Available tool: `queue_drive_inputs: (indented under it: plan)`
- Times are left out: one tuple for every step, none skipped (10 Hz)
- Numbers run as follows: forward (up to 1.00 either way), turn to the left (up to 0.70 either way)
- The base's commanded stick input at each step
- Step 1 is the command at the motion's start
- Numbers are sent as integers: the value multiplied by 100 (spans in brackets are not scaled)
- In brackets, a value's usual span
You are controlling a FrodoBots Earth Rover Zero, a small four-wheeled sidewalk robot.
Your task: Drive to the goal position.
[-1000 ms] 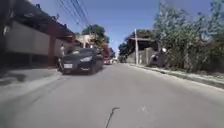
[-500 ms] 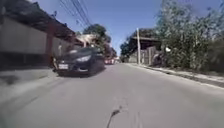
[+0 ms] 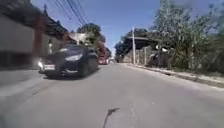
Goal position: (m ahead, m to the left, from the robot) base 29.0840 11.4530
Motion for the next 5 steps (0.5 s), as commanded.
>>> queue_drive_inputs:
  plan:
    - [100, 0]
    - [100, 0]
    - [100, 0]
    - [100, 0]
    - [100, 0]
